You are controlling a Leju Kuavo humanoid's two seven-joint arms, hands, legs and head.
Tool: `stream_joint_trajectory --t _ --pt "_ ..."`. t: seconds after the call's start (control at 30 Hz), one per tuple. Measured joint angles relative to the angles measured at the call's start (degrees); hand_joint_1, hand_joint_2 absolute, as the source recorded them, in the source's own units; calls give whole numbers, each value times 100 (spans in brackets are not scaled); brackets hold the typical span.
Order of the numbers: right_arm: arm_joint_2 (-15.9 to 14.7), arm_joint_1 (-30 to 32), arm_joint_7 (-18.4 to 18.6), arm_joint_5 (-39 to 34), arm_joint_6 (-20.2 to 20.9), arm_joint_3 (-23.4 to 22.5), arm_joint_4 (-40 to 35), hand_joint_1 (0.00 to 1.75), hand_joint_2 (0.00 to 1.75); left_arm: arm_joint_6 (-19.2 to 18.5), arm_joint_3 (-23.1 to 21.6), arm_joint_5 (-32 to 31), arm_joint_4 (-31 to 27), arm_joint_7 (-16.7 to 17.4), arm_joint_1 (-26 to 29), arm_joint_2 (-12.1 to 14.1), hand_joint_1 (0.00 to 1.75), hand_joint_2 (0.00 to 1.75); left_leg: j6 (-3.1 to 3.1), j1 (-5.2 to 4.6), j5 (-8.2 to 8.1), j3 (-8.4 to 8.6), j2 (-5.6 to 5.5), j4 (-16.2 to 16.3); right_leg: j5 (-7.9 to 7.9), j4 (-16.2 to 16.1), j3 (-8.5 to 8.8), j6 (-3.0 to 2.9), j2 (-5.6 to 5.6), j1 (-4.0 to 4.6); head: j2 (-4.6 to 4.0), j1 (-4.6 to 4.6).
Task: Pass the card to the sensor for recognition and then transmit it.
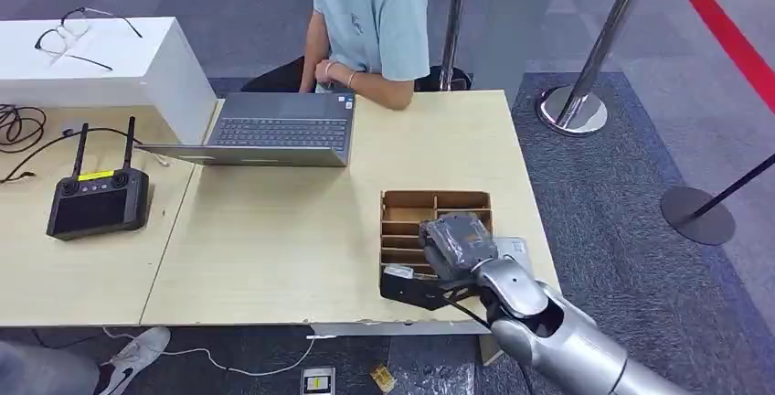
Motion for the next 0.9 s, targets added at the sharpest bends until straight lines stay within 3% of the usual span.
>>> stream_joint_trajectory --t 0.47,0.5,0.57,0.6,0.77,0.87,0.9 --pt "-4 -166 33 306 325 55 -693 152 175 57 41 74 0 -20 0 -2 0 175 0 0 0 0 0 0 0 0 0 0 0 0 0 2" --pt "-13 -163 46 308 350 61 -728 141 175 57 48 79 0 -20 1 -2 0 175 0 0 0 -1 0 0 0 0 0 0 0 0 0 2" --pt "-39 -157 66 313 422 70 -822 141 175 59 61 87 0 -22 1 -2 0 175 0 0 0 -1 0 0 0 0 -2 0 0 0 0 2" --pt "-54 -150 76 313 448 76 -863 126 175 59 63 89 0 -22 1 -2 0 175 0 0 0 0 0 0 0 0 -2 0 0 0 0 2" --pt "-149 44 136 306 551 116 -995 133 175 59 81 101 0 -22 6 -2 0 175 0 0 0 -2 0 0 0 0 -2 0 0 0 0 2" --pt "-199 151 136 306 575 133 -1010 120 175 61 90 101 0 -22 5 -2 0 175 0 0 0 -2 0 0 0 0 -3 0 0 0 0 0" --pt "-214 192 135 306 575 133 -1010 108 175 68 90 103 0 -22 5 -2 0 175 0 0 0 -1 0 0 0 -1 -2 0 0 0 0 2"
